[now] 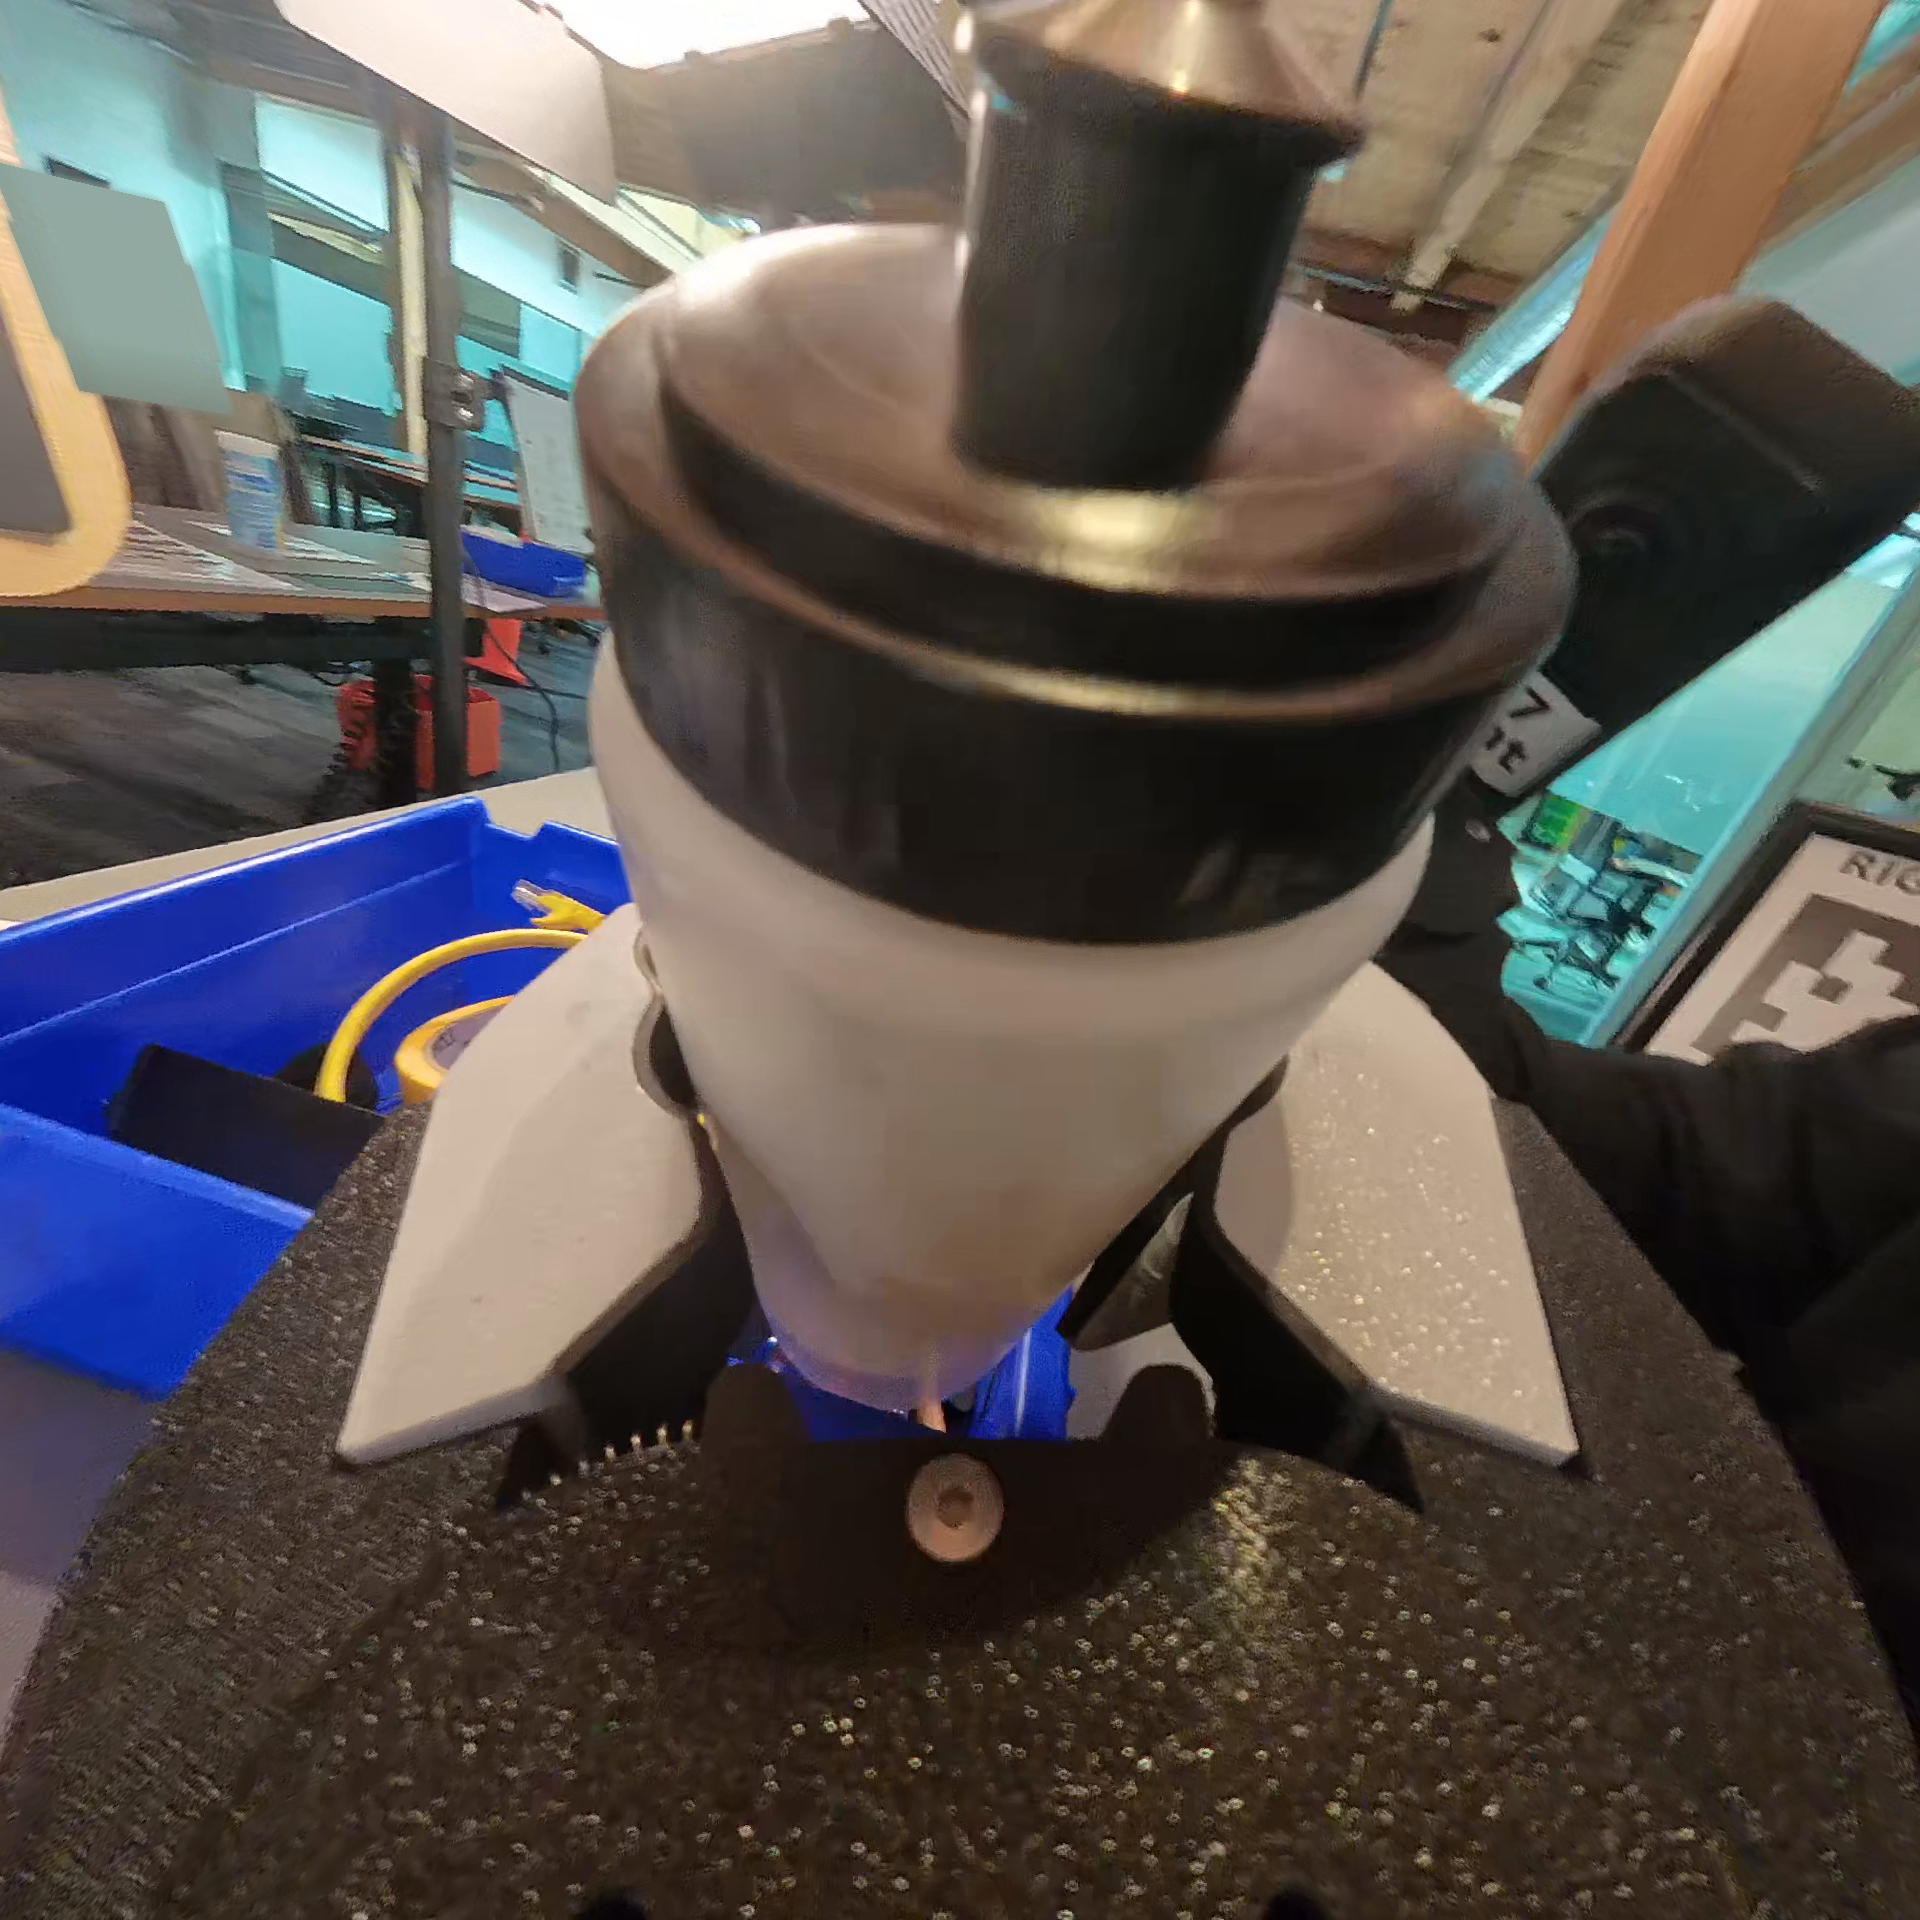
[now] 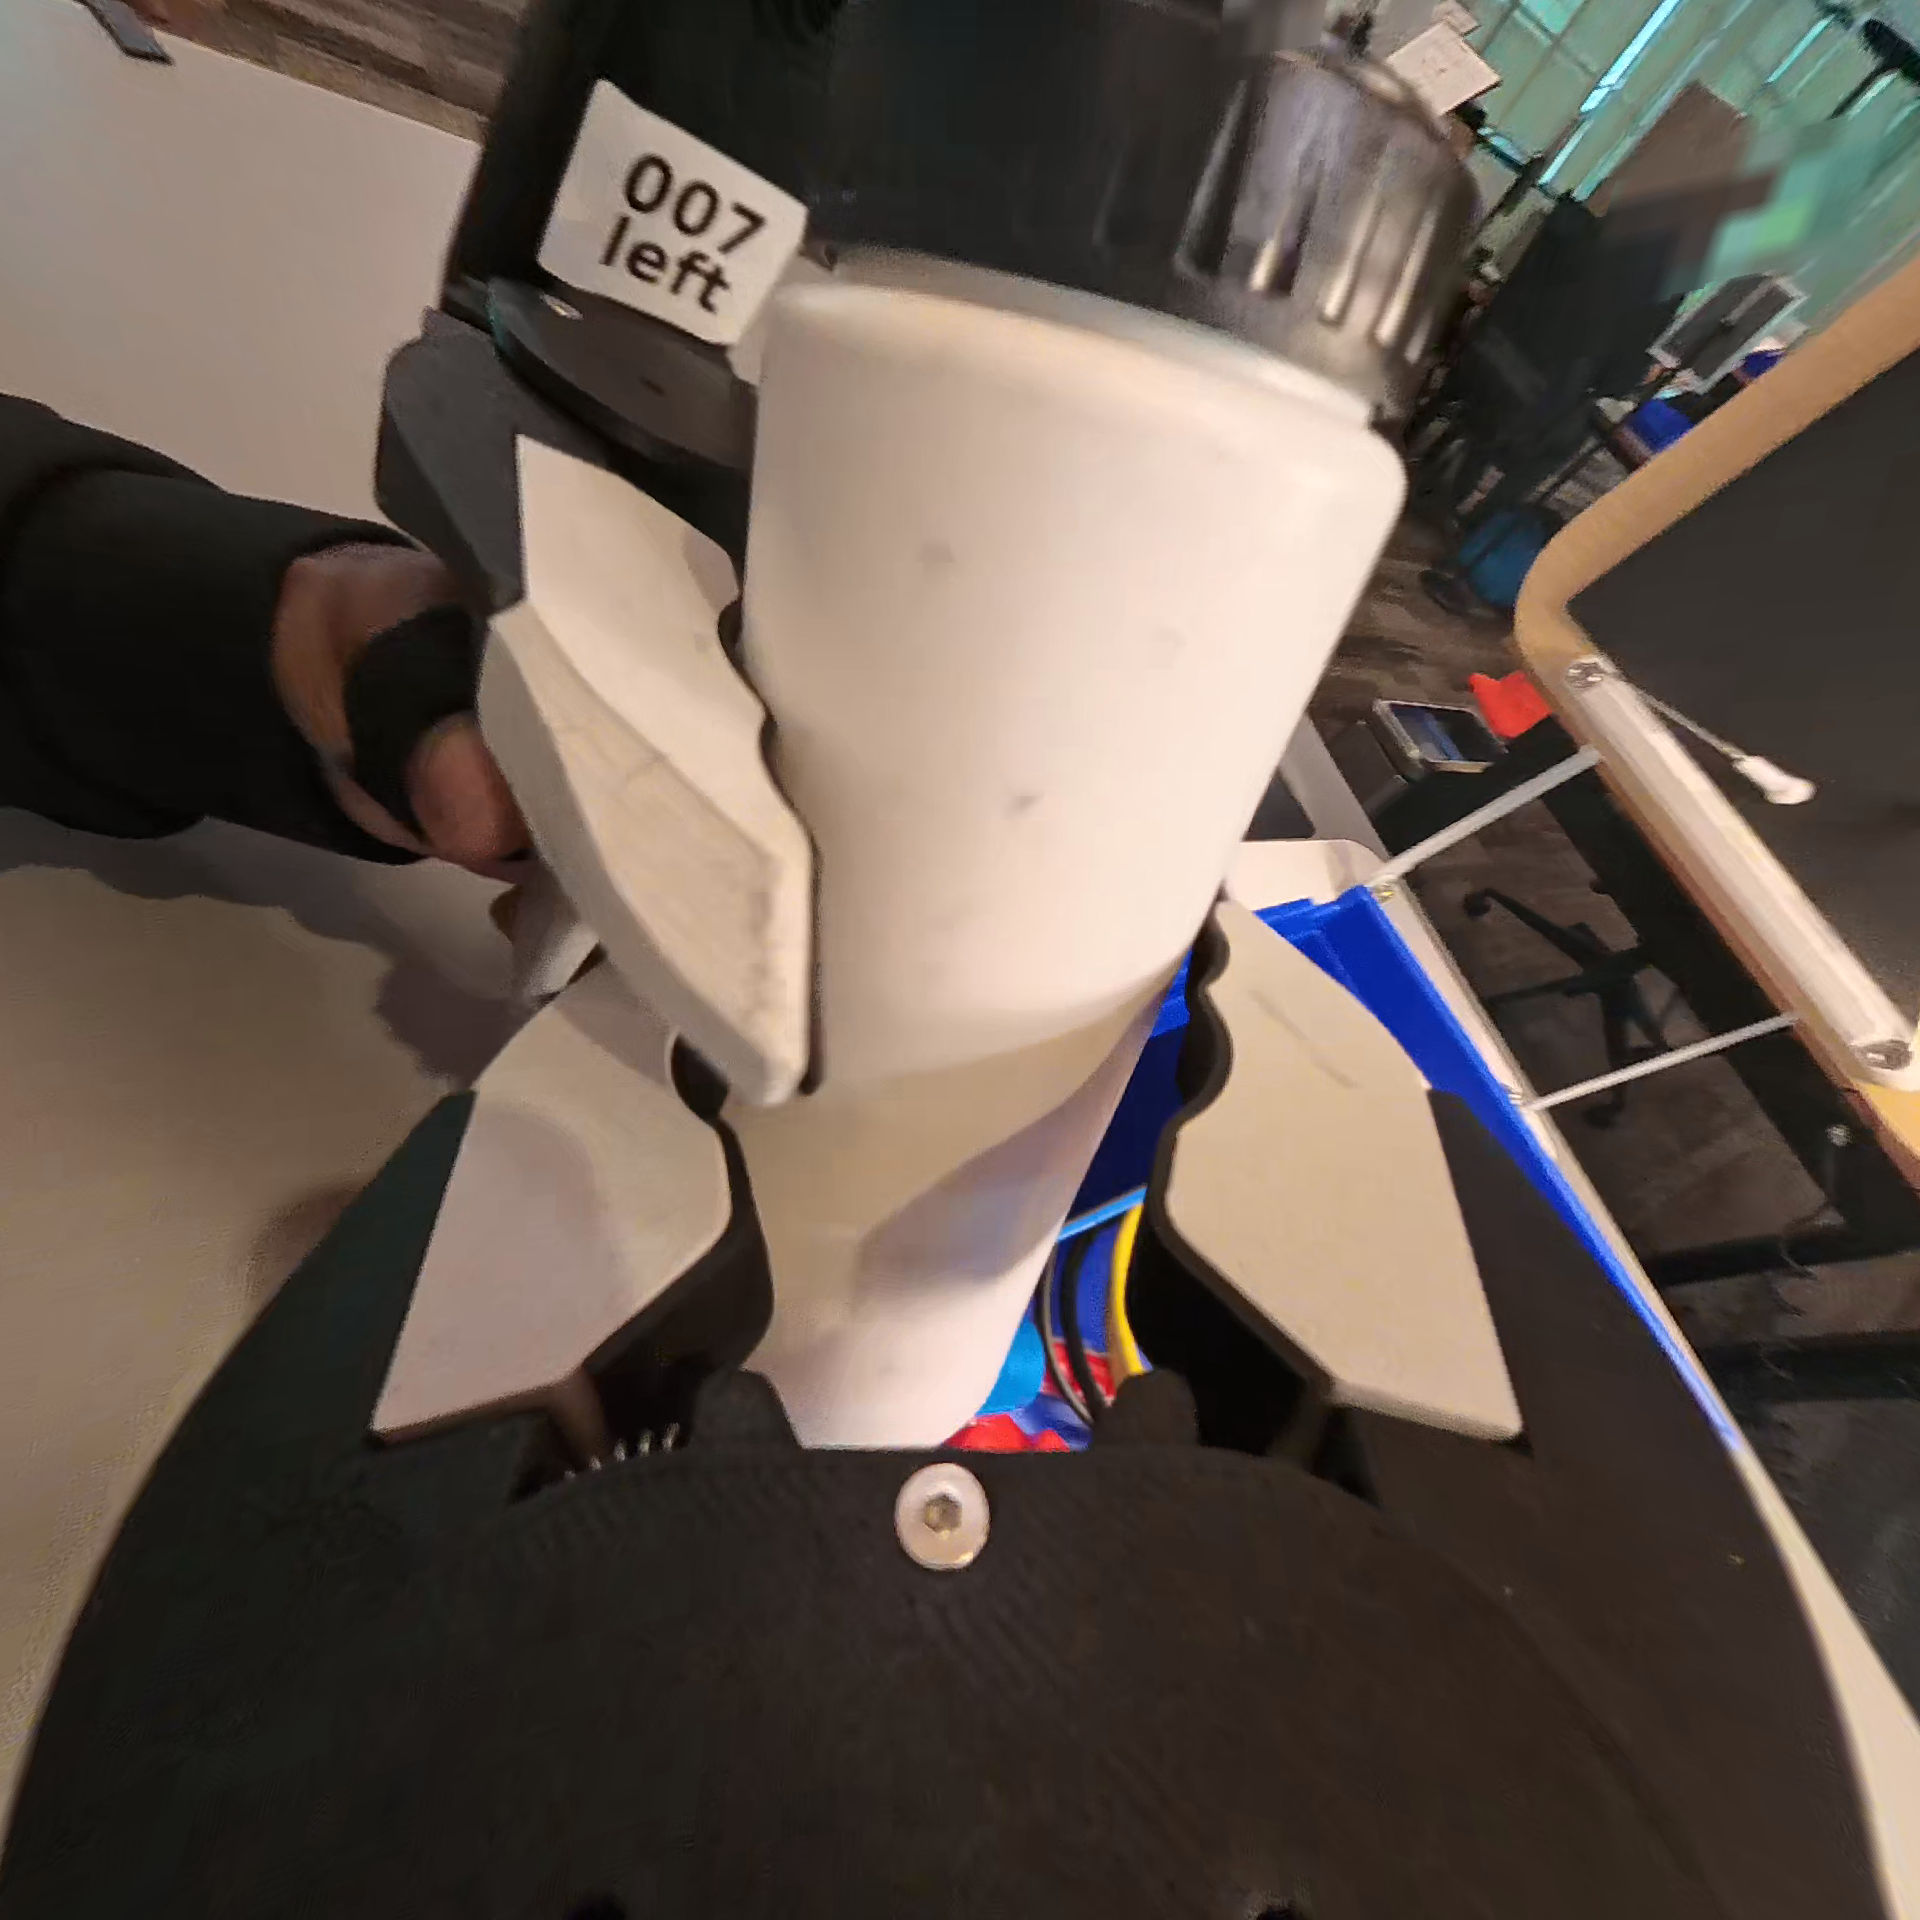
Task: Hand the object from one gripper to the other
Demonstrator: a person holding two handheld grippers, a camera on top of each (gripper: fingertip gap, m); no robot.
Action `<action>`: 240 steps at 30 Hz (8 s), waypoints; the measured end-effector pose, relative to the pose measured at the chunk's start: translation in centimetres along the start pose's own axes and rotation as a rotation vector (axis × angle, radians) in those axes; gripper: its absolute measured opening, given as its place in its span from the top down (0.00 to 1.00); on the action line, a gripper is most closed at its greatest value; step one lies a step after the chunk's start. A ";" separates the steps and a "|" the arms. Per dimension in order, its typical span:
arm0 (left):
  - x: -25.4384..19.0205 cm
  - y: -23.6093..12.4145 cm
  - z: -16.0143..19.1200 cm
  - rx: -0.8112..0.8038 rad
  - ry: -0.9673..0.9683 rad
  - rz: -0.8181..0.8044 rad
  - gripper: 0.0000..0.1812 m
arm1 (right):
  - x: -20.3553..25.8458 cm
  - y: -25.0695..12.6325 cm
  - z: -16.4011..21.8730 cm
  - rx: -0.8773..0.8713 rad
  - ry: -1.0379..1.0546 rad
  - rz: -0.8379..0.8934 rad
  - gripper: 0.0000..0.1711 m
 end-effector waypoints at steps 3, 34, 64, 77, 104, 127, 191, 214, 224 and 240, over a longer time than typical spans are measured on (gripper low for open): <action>0.5 -0.6 -0.7 -0.084 -0.097 0.014 0.43 | -0.1 -0.4 -0.4 -0.033 -0.007 0.046 0.54; -0.8 -2.2 -3.4 -0.575 -0.706 0.306 0.43 | 2.7 -4.6 1.3 -0.283 -0.368 0.592 0.29; -2.6 -1.4 -3.5 -0.376 -0.381 0.316 0.42 | 2.1 -8.0 0.0 -0.529 -0.016 0.344 0.37; -2.7 -1.1 -3.0 -0.428 -0.439 0.365 0.40 | 1.7 -6.5 1.0 -0.697 0.657 -0.161 0.37; -6.1 1.5 -1.6 0.026 0.147 -0.048 0.44 | 1.9 -3.1 4.2 0.074 -0.003 0.378 0.40; -6.8 -2.8 -0.8 0.220 0.568 -0.046 0.33 | -2.5 -7.5 5.9 0.177 -0.554 0.829 0.43; -7.5 -1.6 2.0 0.090 0.173 0.014 0.47 | -0.1 -5.7 3.7 0.195 -0.665 0.875 0.43; -7.9 -1.3 3.4 0.209 -0.177 0.223 0.32 | 9.8 -3.8 2.2 -0.032 0.578 -0.597 0.44; -6.7 -0.8 3.8 0.163 -0.201 0.139 0.43 | 8.7 -3.0 3.2 0.031 0.473 -0.370 0.47; -3.2 -6.4 -2.1 -0.389 -0.104 -0.315 0.43 | 6.2 -4.2 2.2 0.025 -0.147 0.512 0.42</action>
Point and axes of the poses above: each gripper's, where its closed fingertips meet, y out along the fingers, z out of its underside, x = y × z across the jaws, the point moved 3 cm from there along -y, back along the fingers, and after that the axes turned 4 degrees about x, right-handed, at the moved point
